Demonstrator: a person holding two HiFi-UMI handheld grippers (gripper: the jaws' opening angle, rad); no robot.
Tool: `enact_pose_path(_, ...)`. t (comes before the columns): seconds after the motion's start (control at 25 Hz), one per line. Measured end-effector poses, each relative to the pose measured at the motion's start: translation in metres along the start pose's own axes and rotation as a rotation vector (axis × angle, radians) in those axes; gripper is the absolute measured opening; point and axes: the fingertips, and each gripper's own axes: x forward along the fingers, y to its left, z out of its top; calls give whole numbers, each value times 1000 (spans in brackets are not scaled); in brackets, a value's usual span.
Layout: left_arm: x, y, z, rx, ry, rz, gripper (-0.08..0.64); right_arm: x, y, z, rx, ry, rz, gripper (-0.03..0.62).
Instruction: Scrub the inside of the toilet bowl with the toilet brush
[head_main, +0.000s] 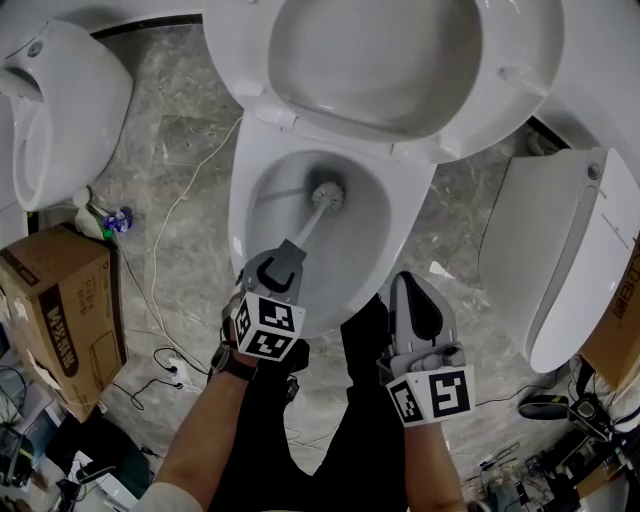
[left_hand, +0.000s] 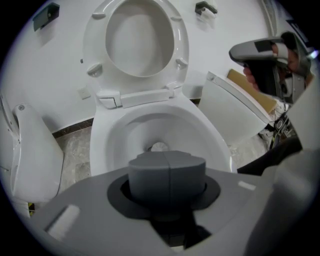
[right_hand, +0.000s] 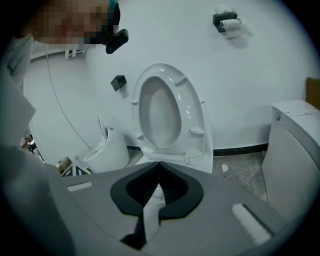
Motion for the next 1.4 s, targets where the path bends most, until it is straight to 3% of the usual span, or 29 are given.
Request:
enact_pose_path(0.2,15,7,9,-62,-18,5,155,6,-9,-3,1,-7,-6,12)
enact_pose_path(0.48,34,13,4,-98,20,18,155,20,-17,-1,1,-17,-1,12)
enact_pose_path(0.68,49,12,2,-196,29,11,155,31,-17,-6,3,-15,11,12)
enact_pose_path(1.2,78,27,7,-233,3,15,155,54,-9,-14,-20,-6,50,12)
enact_pose_path(1.4,89,41,0,-327,5,13,155,60,5,-15,-42,3,81,12)
